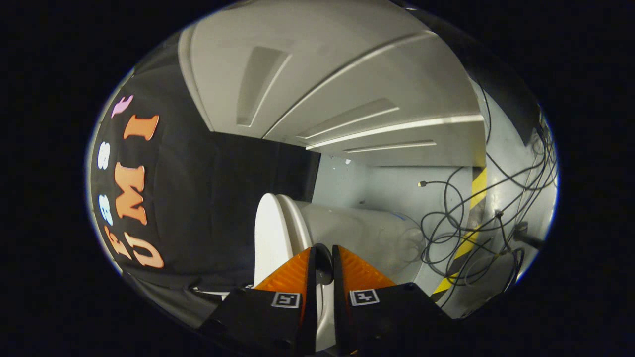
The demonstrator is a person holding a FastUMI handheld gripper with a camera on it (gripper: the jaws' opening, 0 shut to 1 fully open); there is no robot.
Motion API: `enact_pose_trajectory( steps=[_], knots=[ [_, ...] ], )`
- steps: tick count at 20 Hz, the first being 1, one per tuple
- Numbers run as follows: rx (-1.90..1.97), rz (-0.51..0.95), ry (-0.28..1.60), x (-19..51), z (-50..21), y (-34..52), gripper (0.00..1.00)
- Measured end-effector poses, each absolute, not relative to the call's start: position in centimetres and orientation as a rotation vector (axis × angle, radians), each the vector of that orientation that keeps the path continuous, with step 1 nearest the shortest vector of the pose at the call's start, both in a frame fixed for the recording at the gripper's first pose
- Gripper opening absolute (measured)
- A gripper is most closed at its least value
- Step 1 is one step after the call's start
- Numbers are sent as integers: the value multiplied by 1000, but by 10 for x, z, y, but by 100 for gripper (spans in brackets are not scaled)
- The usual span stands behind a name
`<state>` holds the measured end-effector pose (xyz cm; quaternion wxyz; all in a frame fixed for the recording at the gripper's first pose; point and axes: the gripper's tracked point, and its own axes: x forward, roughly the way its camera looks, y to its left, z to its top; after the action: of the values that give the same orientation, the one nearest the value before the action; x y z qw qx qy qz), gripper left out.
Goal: Open the toilet lid.
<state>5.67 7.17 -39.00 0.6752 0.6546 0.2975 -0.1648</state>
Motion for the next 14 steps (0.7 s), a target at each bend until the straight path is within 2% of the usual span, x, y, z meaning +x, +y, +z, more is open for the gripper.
enact_pose_trajectory(
  steps=[1, 3, 4, 14],
  knots=[
    [1504, -346, 667, 58, -387, 69, 26],
    [1521, -325, 629, 57, -382, 66, 17],
    [1521, -315, 610, 59, -382, 67, 9],
    [1508, -293, 555, 59, -364, 66, 8]
  ],
)
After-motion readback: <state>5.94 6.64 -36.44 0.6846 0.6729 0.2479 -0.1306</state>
